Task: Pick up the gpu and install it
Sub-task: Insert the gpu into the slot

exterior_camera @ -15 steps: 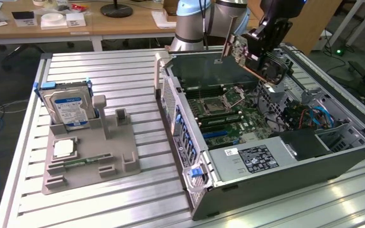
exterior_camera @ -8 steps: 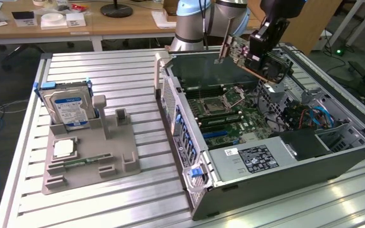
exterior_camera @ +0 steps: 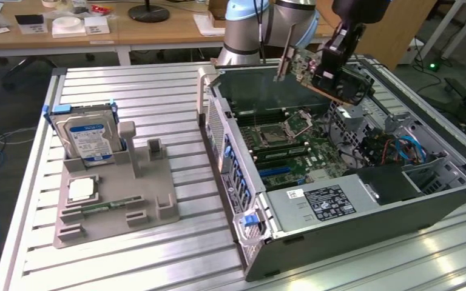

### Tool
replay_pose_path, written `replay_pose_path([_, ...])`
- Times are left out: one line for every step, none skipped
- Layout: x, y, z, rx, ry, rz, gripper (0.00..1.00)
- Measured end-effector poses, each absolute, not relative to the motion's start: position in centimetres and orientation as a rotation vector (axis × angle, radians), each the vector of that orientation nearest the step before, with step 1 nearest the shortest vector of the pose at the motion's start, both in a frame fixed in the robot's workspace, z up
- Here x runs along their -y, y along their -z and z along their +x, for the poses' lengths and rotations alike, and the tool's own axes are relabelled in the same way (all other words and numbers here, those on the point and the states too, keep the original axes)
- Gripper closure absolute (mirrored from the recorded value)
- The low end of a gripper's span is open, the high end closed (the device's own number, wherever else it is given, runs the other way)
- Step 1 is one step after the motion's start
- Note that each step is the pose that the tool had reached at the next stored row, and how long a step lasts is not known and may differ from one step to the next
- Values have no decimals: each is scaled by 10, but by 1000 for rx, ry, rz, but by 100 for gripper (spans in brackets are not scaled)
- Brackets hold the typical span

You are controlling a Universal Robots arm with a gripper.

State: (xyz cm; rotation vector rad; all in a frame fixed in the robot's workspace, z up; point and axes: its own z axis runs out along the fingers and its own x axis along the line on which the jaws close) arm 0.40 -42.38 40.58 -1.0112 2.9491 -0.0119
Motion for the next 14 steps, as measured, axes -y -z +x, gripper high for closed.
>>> replay_pose_path([424,-406,4,-2941,12,-1035,72])
replay_pose_path([424,-406,4,-2932,11,-1060,72])
replay_pose_path([424,-406,4,-2923,11,-1085,72])
replay_pose_path([424,-405,4,-2913,11,-1110,72])
replay_pose_path([424,-405,4,-2903,10,-1136,72])
replay_pose_path([424,-405,4,-2892,10,-1162,72])
replay_pose_path([424,-405,4,-2883,10,-1186,72])
replay_pose_path([424,-405,4,-2872,9,-1211,72])
replay_pose_path([424,-405,4,-2863,9,-1234,72])
replay_pose_path([424,-405,4,-2852,9,-1257,72])
replay_pose_path([424,-405,4,-2842,8,-1281,72])
replay_pose_path([424,-404,4,-2831,8,-1304,72])
replay_pose_path([424,-404,4,-2820,8,-1328,72])
replay_pose_path([424,-404,4,-2808,8,-1351,72])
